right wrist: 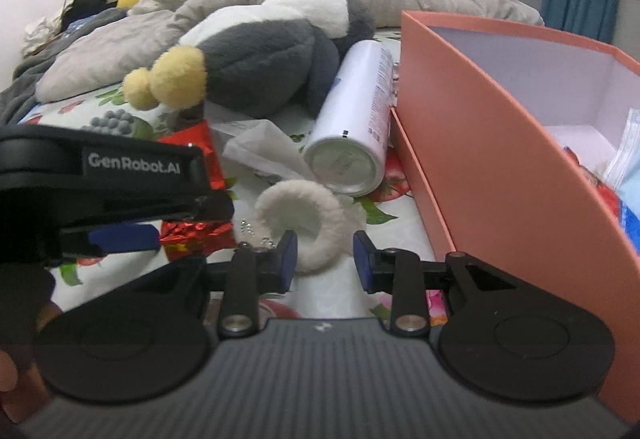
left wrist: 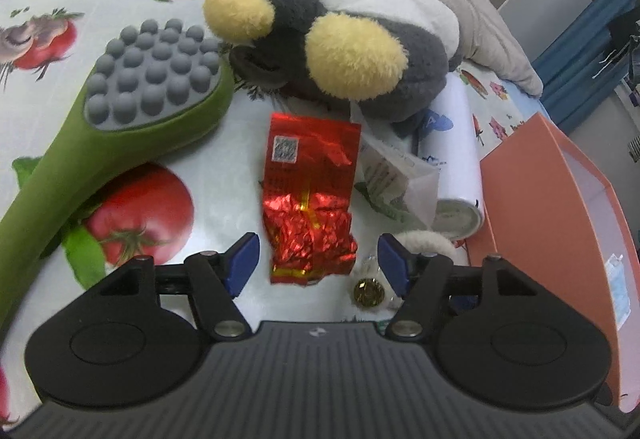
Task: Organize soft objects
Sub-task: 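Close the left tool on the red snack packet while the right tool grasps the white hair tie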
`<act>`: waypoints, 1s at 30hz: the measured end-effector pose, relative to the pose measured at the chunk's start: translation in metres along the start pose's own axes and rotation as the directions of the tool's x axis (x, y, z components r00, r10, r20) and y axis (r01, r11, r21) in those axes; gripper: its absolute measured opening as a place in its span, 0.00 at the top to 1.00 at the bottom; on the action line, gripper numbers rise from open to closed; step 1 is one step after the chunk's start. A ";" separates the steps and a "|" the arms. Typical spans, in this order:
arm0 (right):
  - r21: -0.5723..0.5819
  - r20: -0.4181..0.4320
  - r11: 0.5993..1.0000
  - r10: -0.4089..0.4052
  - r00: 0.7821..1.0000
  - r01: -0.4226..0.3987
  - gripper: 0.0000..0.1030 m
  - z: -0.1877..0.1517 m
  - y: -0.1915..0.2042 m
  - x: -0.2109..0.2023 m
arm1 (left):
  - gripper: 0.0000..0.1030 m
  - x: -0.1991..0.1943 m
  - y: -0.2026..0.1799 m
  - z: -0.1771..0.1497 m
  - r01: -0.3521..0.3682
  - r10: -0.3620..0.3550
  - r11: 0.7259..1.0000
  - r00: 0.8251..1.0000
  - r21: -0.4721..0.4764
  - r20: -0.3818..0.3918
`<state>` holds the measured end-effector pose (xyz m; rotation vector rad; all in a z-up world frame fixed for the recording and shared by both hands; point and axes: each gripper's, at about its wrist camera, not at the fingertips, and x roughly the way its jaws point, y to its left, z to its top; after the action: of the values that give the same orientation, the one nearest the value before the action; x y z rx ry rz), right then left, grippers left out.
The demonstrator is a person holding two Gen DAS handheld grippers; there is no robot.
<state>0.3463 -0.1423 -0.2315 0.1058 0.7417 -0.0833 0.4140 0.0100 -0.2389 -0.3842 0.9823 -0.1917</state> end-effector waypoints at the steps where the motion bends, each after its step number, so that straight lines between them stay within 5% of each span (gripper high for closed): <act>1: 0.008 0.001 1.000 0.001 1.000 -0.001 0.68 0.000 -0.001 0.002 | 0.31 0.001 -0.001 0.000 -0.002 0.002 1.000 1.000 0.007 0.008; 8: 0.033 -0.010 0.999 0.010 1.000 -0.009 0.71 -0.001 -0.002 0.014 | 0.33 0.007 -0.008 0.002 -0.030 0.029 0.999 0.999 0.036 0.022; 14: 0.034 -0.016 0.999 -0.005 1.000 0.006 0.87 0.000 -0.003 0.013 | 0.59 0.007 -0.013 0.000 -0.073 0.072 0.991 0.997 0.116 0.013; 22: 0.014 -0.003 1.000 0.008 1.000 -0.008 0.89 0.001 -0.001 -0.002 | 0.60 -0.008 0.000 -0.008 -0.050 0.050 0.995 0.999 0.090 0.002; 23: 0.012 -0.001 1.000 0.009 1.000 -0.009 0.89 0.001 -0.001 -0.005 | 0.72 -0.011 0.001 -0.009 -0.048 0.048 0.995 0.999 0.085 0.003; 26: -0.002 0.010 1.000 0.011 1.000 -0.011 0.89 0.001 0.000 -0.016 | 0.86 -0.023 0.007 -0.014 -0.037 0.037 0.997 0.999 0.070 -0.001; 30: -0.021 0.005 1.000 0.020 1.000 -0.020 0.89 -0.001 -0.002 -0.030 | 0.87 -0.042 0.013 -0.026 -0.029 0.029 0.998 1.000 0.048 -0.010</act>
<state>0.3229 -0.1429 -0.2119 0.0929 0.7364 -0.0571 0.3695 0.0298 -0.2245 -0.3254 0.9920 -0.1906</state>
